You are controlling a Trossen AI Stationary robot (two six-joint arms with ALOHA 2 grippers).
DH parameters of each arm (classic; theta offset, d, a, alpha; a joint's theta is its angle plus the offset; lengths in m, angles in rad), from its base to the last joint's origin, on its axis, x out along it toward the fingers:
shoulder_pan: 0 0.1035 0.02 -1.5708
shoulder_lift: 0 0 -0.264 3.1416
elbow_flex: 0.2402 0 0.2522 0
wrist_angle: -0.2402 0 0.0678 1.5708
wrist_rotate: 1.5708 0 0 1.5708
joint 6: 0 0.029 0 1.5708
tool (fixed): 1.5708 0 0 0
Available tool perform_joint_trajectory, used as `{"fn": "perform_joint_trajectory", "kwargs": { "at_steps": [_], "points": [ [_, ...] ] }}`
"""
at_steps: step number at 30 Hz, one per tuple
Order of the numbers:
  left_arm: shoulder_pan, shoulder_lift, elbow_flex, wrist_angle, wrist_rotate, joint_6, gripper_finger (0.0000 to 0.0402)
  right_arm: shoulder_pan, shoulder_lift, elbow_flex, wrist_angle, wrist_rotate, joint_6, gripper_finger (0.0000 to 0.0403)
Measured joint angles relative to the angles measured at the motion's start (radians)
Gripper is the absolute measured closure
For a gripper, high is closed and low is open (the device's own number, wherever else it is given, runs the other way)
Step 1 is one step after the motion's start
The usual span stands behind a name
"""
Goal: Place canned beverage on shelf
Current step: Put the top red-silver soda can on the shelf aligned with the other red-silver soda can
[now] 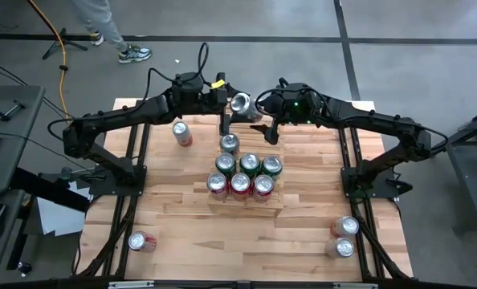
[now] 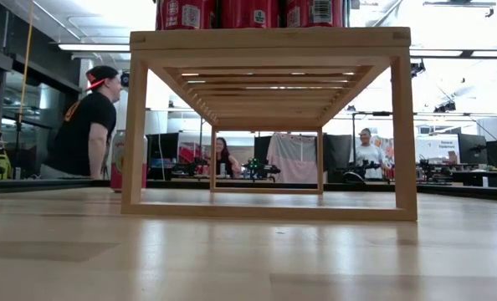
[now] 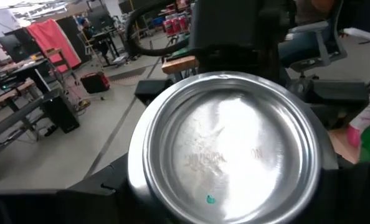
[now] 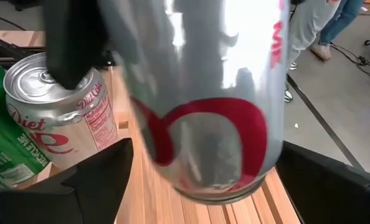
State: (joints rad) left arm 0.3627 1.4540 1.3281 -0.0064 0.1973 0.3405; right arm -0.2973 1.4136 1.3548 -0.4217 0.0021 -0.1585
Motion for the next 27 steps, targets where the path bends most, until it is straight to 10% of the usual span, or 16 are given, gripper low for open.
{"fn": "perform_joint_trajectory", "kwargs": {
  "at_steps": [20,27],
  "points": [
    [0.159,-0.152,-0.003,0.012,-0.018,-0.139,0.0167,-0.083,-0.07,0.0,-0.028,0.048,0.031,0.0029],
    [0.21,-0.194,-0.175,0.451,0.051,-0.493,0.0167,-0.152,-0.074,-0.024,0.119,-0.162,0.221,0.0029]
  ]
}}
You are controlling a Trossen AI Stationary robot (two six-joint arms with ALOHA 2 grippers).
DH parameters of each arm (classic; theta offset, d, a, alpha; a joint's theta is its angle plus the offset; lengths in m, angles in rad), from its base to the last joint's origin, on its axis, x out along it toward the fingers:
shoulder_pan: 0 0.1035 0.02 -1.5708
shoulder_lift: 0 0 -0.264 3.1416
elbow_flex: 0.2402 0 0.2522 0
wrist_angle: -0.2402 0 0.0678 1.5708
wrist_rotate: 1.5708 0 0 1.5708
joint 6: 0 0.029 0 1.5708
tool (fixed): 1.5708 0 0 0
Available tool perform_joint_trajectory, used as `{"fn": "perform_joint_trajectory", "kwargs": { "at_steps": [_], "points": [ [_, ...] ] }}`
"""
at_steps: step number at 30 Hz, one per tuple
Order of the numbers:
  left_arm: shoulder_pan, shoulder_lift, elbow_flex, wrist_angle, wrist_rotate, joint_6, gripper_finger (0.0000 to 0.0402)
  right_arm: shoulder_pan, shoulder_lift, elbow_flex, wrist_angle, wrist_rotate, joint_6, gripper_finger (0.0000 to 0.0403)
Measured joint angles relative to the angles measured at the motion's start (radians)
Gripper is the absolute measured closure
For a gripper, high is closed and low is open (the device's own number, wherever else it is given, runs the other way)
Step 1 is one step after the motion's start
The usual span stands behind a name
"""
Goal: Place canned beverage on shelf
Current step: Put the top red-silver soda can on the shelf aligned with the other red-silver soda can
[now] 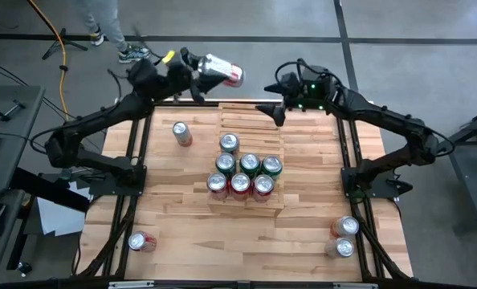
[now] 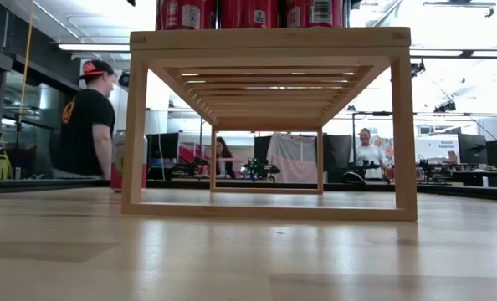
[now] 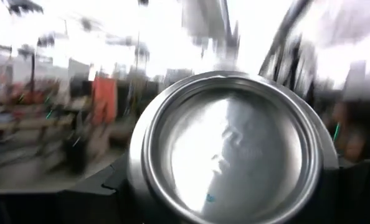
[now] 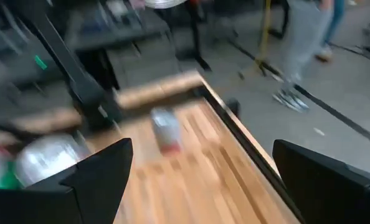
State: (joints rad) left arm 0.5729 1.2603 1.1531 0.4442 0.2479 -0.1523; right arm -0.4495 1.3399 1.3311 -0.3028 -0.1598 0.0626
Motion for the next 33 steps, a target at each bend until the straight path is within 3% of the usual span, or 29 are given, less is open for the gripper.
{"fn": "perform_joint_trajectory", "kwargs": {
  "at_steps": [2,5,9,11,16,21,26,33],
  "points": [
    [0.003,0.006,-0.079,0.241,-0.034,-0.16,0.0167,-0.004,0.0,-0.028,0.125,-0.043,0.059,0.0029],
    [-0.018,0.045,-0.172,0.572,-0.199,-0.41,0.0167,0.003,0.003,-0.082,0.393,-0.07,0.152,0.0029],
    [-0.075,0.113,-0.206,0.751,-0.474,-0.76,0.0167,0.024,0.045,-0.116,0.7,-0.072,0.222,0.0029],
    [-0.107,0.134,-0.197,0.757,-0.529,-0.888,0.0167,0.036,0.064,-0.113,0.765,-0.073,0.176,0.0029],
    [-0.19,0.159,-0.161,0.743,-0.55,-1.072,0.0167,0.054,0.088,-0.081,0.74,-0.006,-0.044,0.0029],
    [-0.253,0.156,-0.111,0.715,-0.56,-1.076,0.0167,0.054,0.088,-0.058,0.751,0.003,-0.199,0.0029],
    [-0.295,0.158,-0.072,0.541,-0.577,-1.08,0.0167,0.064,0.088,-0.015,0.752,-0.011,-0.292,0.0029],
    [-0.305,0.158,-0.052,0.477,-0.605,-1.096,0.0167,0.073,0.088,-0.003,0.745,-0.019,-0.292,0.0029]
  ]
}}
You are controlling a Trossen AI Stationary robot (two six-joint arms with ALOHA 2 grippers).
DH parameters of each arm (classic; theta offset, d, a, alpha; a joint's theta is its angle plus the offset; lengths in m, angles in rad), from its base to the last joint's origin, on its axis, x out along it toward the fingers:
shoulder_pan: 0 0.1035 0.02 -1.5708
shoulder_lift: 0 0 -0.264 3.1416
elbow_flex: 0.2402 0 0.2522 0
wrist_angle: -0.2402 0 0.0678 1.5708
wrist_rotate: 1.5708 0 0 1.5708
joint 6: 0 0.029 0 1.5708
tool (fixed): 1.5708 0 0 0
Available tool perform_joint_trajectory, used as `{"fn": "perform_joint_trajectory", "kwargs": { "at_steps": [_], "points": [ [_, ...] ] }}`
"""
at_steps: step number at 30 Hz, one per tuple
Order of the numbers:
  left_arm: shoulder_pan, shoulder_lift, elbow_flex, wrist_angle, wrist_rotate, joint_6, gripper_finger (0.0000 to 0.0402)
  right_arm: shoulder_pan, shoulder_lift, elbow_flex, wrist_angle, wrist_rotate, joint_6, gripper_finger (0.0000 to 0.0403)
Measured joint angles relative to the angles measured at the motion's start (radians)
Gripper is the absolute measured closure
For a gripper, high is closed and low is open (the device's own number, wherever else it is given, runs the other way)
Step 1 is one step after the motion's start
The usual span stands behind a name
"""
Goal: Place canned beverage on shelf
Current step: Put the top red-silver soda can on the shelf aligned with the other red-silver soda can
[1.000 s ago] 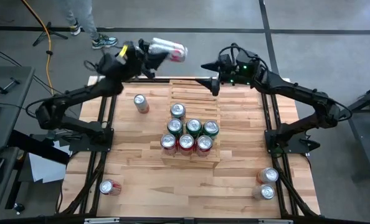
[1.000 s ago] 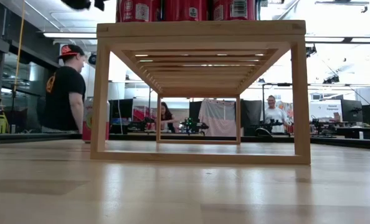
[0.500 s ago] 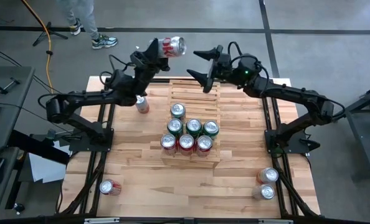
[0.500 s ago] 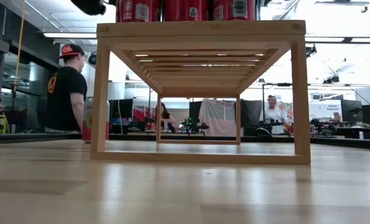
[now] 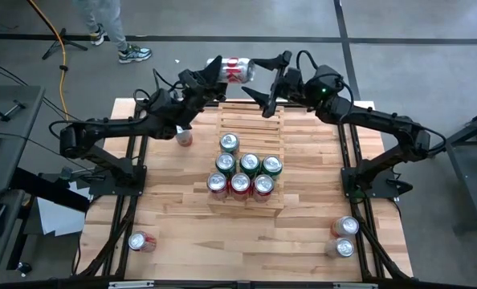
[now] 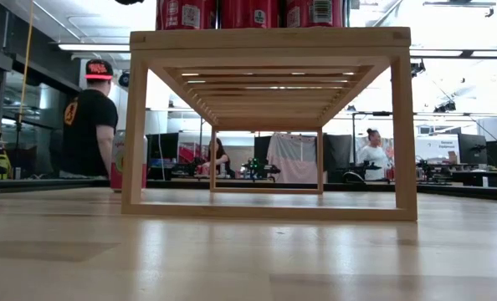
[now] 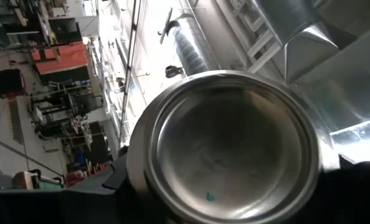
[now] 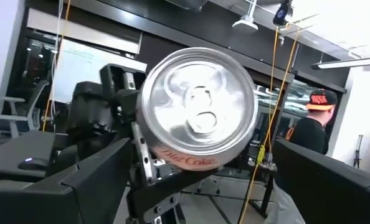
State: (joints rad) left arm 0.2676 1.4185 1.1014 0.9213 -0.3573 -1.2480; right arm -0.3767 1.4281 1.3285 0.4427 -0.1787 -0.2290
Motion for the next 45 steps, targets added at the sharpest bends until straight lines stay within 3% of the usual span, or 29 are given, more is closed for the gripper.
{"fn": "perform_joint_trajectory", "kwargs": {
  "at_steps": [17,20,25,28,31,36,40,45],
  "points": [
    [-0.029,0.07,0.0,-0.039,0.039,-0.156,0.0167,0.032,0.017,0.0,-0.02,-0.053,-0.06,0.0032],
    [-0.029,0.07,0.0,-0.036,0.042,-0.161,0.0167,0.032,0.017,0.0,-0.019,-0.04,-0.056,0.0049],
    [-0.026,0.07,0.0,-0.04,0.041,-0.138,0.0164,0.03,0.017,0.0,-0.018,-0.018,-0.019,0.012],
    [-0.018,0.07,0.0,-0.048,0.054,-0.127,0.0137,0.027,0.012,0.0,-0.028,0.009,-0.014,0.012],
    [0.018,0.069,0.0,-0.047,0.156,-0.07,0.0118,0.012,-0.011,0.0,-0.054,0.011,-0.011,0.012],
    [0.132,0.048,-0.001,-0.064,0.352,0.035,0.0111,-0.037,-0.103,0.001,-0.183,0.054,-0.007,0.012],
    [0.255,-0.029,0.005,-0.069,0.491,0.181,0.011,-0.077,-0.176,0.002,-0.419,0.094,0.022,0.012],
    [0.346,-0.162,0.0,-0.316,0.502,0.457,0.0109,-0.067,-0.226,0.0,-0.809,0.05,0.147,0.012]
  ]
}}
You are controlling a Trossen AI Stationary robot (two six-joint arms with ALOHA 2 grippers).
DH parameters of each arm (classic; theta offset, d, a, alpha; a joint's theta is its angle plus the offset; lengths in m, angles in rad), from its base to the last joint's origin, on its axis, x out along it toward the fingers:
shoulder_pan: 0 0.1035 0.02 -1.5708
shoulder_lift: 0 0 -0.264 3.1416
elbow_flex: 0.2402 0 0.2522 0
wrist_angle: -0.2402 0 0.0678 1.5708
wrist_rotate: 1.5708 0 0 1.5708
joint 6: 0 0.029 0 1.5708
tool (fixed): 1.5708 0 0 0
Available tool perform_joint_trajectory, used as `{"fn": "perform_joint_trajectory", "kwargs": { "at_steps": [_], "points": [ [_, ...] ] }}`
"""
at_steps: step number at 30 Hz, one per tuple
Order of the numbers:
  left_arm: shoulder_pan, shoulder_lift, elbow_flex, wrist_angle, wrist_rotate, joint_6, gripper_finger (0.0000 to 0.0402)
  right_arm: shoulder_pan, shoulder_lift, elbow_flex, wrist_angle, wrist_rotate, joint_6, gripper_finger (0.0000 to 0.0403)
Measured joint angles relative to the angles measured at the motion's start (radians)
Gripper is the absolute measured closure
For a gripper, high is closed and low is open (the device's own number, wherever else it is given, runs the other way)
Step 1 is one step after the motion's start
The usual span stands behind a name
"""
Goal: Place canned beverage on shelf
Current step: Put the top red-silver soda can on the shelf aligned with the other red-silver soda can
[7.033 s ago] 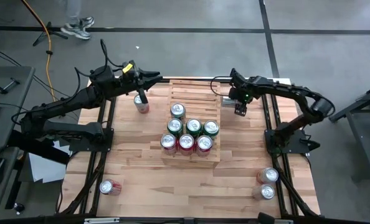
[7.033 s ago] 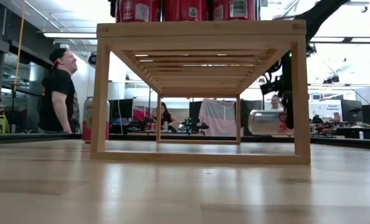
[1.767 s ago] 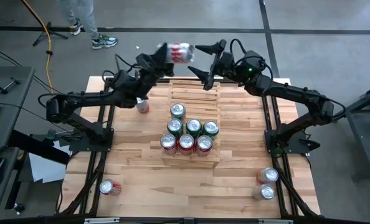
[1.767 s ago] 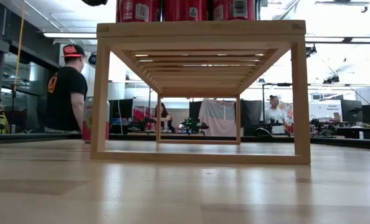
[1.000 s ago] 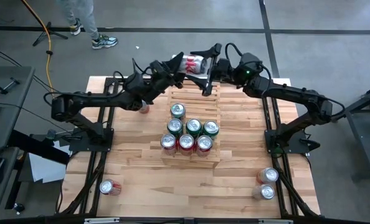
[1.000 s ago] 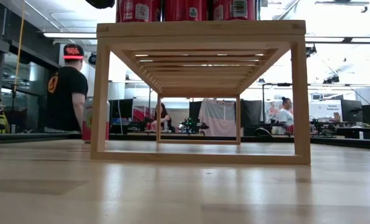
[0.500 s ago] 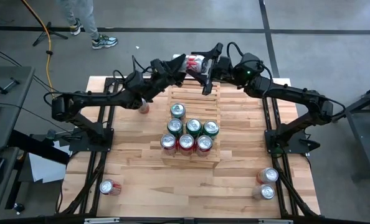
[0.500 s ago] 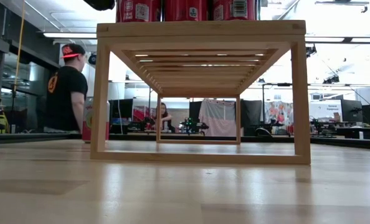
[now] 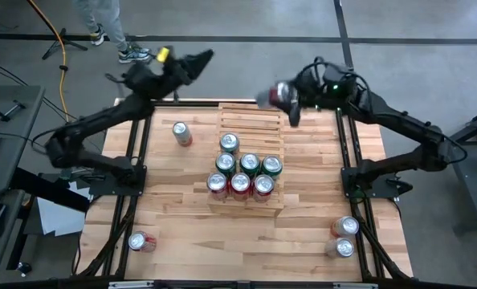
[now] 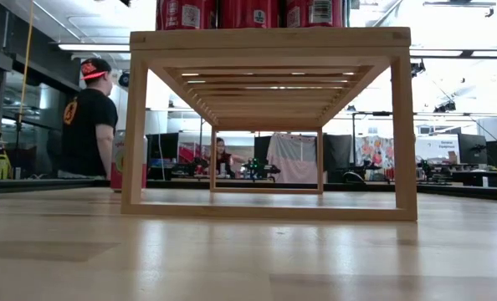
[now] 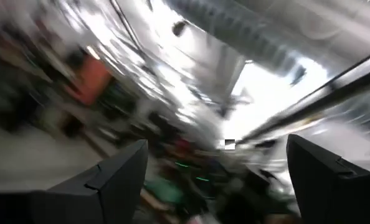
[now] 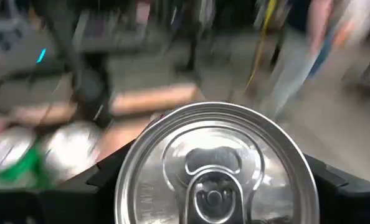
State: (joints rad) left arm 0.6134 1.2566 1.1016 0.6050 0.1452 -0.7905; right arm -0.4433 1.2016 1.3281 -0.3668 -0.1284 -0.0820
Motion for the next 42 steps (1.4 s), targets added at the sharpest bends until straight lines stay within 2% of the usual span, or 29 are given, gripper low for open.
{"fn": "perform_joint_trajectory", "kwargs": {
  "at_steps": [3,5,9,12,15,24,28,35,42],
  "points": [
    [0.01,-0.112,0.003,-0.178,-0.085,0.24,0.0109,0.057,0.012,-0.001,-0.153,0.007,0.031,0.012],
    [-0.005,-0.168,0.002,-0.298,-0.159,0.39,0.0109,0.108,0.026,-0.001,-0.175,0.038,0.042,0.012],
    [-0.056,-0.245,0.0,-0.439,-0.303,0.535,0.0108,0.177,0.055,-0.001,-0.175,0.041,0.095,0.012],
    [-0.071,-0.281,0.001,-0.5,-0.368,0.565,0.0108,0.203,0.069,-0.001,-0.195,0.035,0.143,0.012],
    [-0.081,-0.291,0.001,-0.536,-0.39,0.575,0.0108,0.218,0.079,0.0,-0.245,0.043,0.176,0.012],
    [-0.084,-0.274,0.0,-0.557,-0.395,0.567,0.0108,0.223,0.119,0.0,-0.409,0.071,0.272,0.012],
    [-0.084,-0.271,0.0,-0.557,-0.395,0.567,0.0108,0.221,0.133,0.0,-0.447,0.111,0.291,0.012],
    [-0.084,-0.271,0.0,-0.556,-0.395,0.567,0.0108,0.221,0.139,0.0,-0.434,0.092,0.284,0.012],
    [-0.084,-0.271,0.0,-0.556,-0.395,0.567,0.0108,0.222,0.138,0.002,-0.421,0.09,0.283,0.0054]
  ]
}}
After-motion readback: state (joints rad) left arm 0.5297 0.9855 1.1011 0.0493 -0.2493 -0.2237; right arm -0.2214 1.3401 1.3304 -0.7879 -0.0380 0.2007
